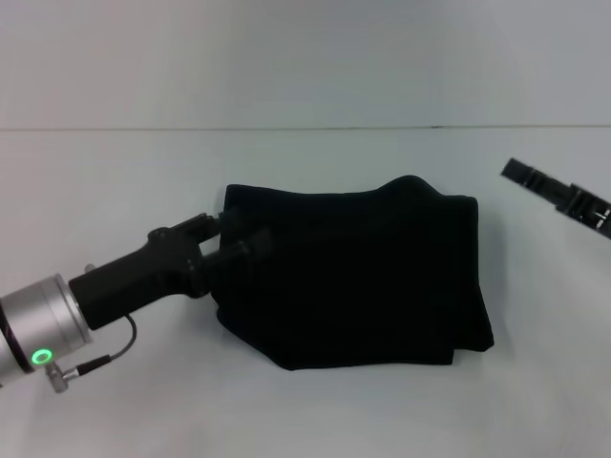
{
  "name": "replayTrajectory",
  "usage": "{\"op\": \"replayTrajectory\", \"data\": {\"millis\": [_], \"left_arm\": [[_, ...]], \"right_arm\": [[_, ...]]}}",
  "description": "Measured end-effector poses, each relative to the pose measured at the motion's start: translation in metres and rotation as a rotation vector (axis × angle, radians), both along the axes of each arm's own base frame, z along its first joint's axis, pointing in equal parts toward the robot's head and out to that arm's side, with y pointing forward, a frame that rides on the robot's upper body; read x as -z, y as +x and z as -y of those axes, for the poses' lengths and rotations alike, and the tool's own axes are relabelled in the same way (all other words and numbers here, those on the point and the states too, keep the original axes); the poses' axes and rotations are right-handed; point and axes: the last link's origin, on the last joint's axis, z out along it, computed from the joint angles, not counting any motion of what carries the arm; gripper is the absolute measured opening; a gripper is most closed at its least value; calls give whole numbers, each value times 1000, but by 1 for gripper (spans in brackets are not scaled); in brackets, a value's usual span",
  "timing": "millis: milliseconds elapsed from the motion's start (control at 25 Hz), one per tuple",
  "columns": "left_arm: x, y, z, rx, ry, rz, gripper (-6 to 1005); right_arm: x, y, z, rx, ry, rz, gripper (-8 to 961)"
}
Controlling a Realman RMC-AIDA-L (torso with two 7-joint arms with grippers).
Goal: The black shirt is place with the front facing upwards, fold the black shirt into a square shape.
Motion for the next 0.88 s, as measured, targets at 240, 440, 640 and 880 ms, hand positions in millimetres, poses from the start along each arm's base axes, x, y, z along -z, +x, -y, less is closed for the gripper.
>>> {"op": "replayTrajectory", "data": {"millis": [240, 440, 640, 880], "left_arm": [[-7, -7, -5, -93, 15, 49, 657], [-6, -9, -4, -112, 8, 61, 656], [-7, -9, -5, -122, 14, 75, 656], [-7, -9, -6, -122, 15, 76, 657]], "right_arm": [[22, -19, 17, -360, 13, 268, 669], [52, -18, 30, -482, 3, 425, 889], [68, -4, 45, -476, -4, 493, 914], [70, 13, 58, -422, 15, 520, 914]]}}
